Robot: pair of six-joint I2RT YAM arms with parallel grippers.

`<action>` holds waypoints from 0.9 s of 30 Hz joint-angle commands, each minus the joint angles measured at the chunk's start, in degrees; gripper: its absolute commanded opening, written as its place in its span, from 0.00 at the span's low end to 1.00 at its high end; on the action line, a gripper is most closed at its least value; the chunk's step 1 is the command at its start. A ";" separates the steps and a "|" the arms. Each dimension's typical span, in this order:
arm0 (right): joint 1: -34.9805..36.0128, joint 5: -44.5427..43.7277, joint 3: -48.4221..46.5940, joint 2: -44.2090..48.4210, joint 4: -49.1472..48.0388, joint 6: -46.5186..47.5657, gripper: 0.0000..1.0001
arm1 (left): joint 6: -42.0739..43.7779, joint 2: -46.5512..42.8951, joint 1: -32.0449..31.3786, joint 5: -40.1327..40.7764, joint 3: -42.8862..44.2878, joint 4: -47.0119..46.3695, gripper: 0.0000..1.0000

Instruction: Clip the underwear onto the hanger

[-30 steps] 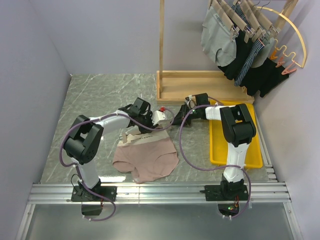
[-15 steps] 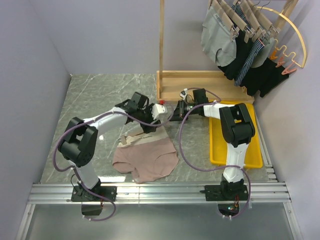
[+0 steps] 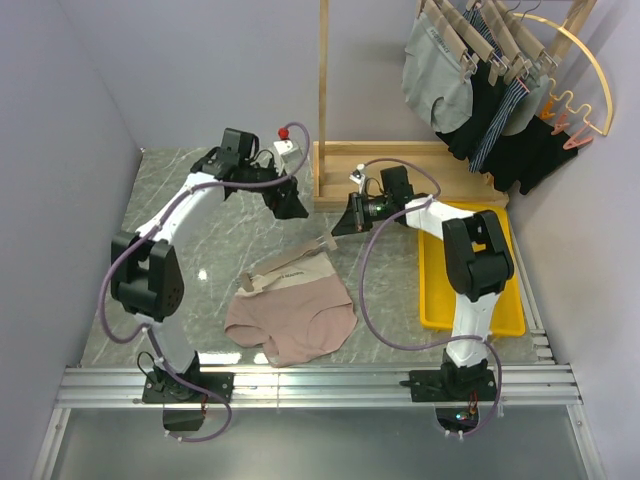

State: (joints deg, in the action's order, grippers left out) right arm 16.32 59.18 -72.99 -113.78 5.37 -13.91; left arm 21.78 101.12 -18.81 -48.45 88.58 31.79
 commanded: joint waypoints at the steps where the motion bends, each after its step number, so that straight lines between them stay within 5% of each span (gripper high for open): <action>1: 1.87 -1.34 -1.45 6.02 2.37 12.23 0.00 | -4.63 4.69 1.49 -13.66 4.93 5.74 0.95; 12: 5.91 -5.91 1.62 13.14 1.40 27.18 0.00 | -6.66 13.84 1.85 -26.78 9.51 9.96 0.94; 27: 7.50 -6.53 2.77 15.34 0.52 27.10 0.00 | -4.11 19.46 -0.79 -26.70 9.34 13.39 0.82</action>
State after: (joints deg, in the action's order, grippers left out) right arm 23.27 52.95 -70.15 -101.54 7.29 11.88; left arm 15.62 120.70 -18.28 -73.54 96.16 43.83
